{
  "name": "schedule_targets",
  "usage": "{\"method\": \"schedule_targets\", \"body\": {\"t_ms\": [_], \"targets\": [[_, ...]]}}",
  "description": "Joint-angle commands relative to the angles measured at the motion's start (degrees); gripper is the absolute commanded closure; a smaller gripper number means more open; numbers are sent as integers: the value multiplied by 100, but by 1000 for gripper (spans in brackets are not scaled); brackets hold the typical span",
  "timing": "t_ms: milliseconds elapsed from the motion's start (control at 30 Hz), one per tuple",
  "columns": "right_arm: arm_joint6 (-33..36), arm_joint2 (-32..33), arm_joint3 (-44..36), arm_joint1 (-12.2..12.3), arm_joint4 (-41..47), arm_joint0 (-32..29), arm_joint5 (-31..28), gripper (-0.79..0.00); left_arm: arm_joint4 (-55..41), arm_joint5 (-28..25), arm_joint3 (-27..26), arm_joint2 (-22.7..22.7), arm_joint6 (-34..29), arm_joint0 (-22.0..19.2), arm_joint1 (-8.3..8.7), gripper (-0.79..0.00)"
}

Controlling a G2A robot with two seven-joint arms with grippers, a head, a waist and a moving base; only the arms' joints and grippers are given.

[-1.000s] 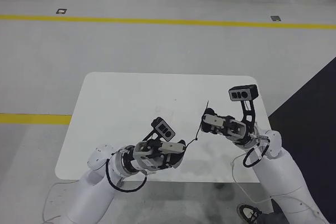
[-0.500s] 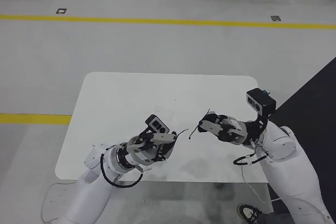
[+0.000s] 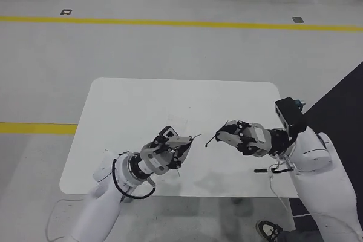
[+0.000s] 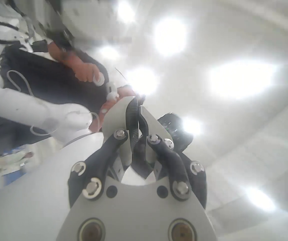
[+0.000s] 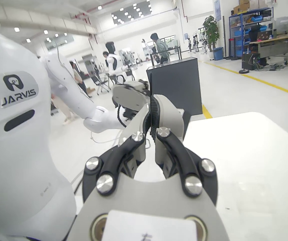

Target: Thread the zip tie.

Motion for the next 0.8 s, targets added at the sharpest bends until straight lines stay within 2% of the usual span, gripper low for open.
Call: {"method": "schedule_targets", "body": {"t_ms": [0, 167, 300, 400, 467, 767], "targets": [[-276, 41, -395, -8, -499, -148, 0, 0, -435, 115, -121, -106, 893, 193, -3, 0], [-923, 163, -770, 31, -1235, -413, 0, 0, -1460, 496, -863, -310, 2492, 693, 4, 0], [-1602, 304, -878, 110, -1999, -468, 0, 0, -2232, 616, -1413, -725, 3467, 965, 34, 0], [-2155, 379, -821, 204, -2378, -467, 0, 0, -3052, 632, -1498, -1028, 3840, 1081, 41, 0], [-2444, 375, -780, 283, -2590, -462, 0, 0, -3520, 631, -1535, -1119, 3779, 1035, 30, 0], [-2581, 337, -752, 344, -2706, -458, 0, 0, -3661, 627, -1513, -1036, 3925, 1121, 24, 0]]}}
